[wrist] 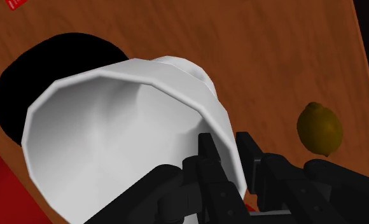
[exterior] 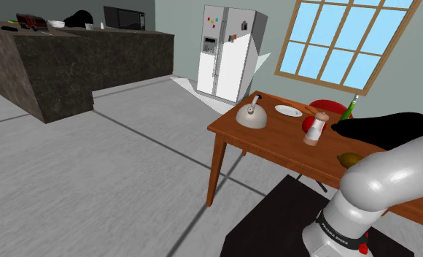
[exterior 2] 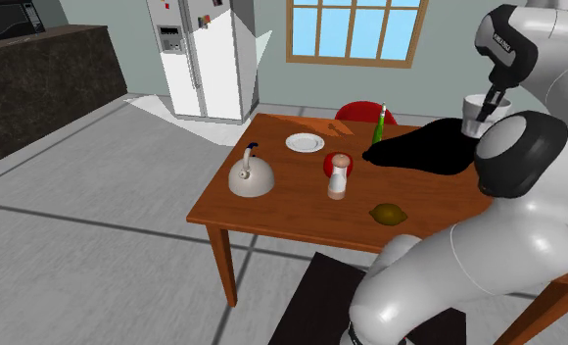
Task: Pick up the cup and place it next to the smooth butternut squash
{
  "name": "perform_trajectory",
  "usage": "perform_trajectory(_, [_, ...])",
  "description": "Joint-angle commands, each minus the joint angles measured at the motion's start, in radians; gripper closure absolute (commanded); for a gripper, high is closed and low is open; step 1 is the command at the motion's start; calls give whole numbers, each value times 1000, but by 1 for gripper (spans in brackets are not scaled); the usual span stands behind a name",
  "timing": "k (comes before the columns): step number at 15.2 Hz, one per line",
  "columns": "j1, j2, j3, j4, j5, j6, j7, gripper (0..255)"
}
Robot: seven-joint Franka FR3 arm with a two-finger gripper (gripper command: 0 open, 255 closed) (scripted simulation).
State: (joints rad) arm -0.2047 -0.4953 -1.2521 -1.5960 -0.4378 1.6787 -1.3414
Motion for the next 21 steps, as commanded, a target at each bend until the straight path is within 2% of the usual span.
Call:
perform_trajectory(1, [132,26,-162,103,15,-13,-58,255])
perform_trajectory(6, [435,-59,-438,355,-64,-95,-131,255])
perform_trajectory(10, [693,-184,-602,663,-171,-210,-203,255])
perform_trajectory(11, [778,-225,-647,781,-205,-254,-233,255])
perform_trajectory(12, [928,-291,-719,994,-260,-332,-289,255])
perform_trajectory(13, [868,-274,-695,908,-242,-292,-271,255])
perform_trajectory(15, [791,-256,-665,795,-221,-236,-250,255])
perform_trajectory(18, [712,-241,-636,674,-202,-169,-230,255])
perform_trajectory(21, [654,-233,-617,581,-192,-113,-216,255])
